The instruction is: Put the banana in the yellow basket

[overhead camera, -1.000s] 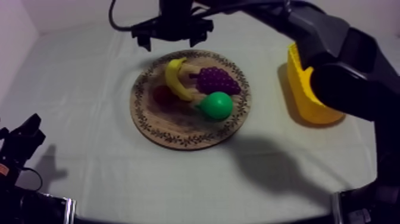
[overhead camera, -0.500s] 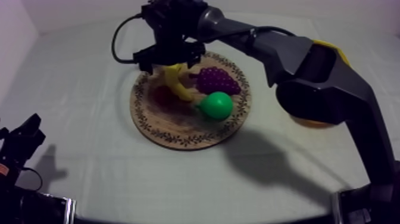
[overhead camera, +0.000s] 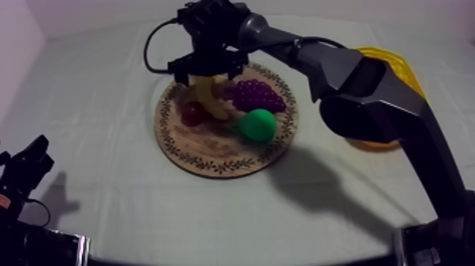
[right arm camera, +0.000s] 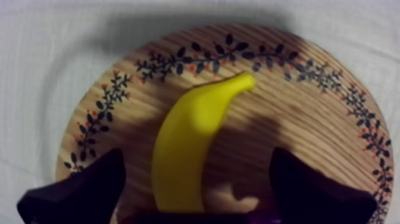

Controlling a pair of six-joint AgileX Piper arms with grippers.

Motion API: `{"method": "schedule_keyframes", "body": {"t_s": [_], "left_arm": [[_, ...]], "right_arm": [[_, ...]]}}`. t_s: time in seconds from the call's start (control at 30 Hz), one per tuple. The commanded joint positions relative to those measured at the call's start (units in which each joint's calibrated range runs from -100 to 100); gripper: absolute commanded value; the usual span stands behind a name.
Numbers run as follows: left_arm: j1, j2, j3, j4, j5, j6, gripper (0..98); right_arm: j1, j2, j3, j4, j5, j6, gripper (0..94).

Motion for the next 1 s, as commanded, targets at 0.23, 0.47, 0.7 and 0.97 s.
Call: {"method": "schedule_keyframes", "body": {"t_s": [0.23, 0.47, 0.7, 0.97], "left_arm": [[0.00, -0.03, 0.03, -0.02, 0.00, -0.01, 0.1], [0.00, -0.03, 0.03, -0.02, 0.00, -0.01, 0.1], [0.00, -0.03, 0.03, -0.02, 0.00, -0.01, 0.1], [0.00, -0.03, 0.03, -0.02, 0.00, -0.01, 0.1]], "right_arm": [[-0.08, 1.08, 0.40, -0.19, -0.74, 0.13, 78.0], [-0.18, 0.81, 2.58, -0.20, -2.44, 0.17, 63.4], [-0.22, 0.76, 2.97, -0.49, -3.21, 0.93, 52.2], [-0.20, 0.76, 3.92, -1.53, -5.14, 2.37, 36.8]]}}
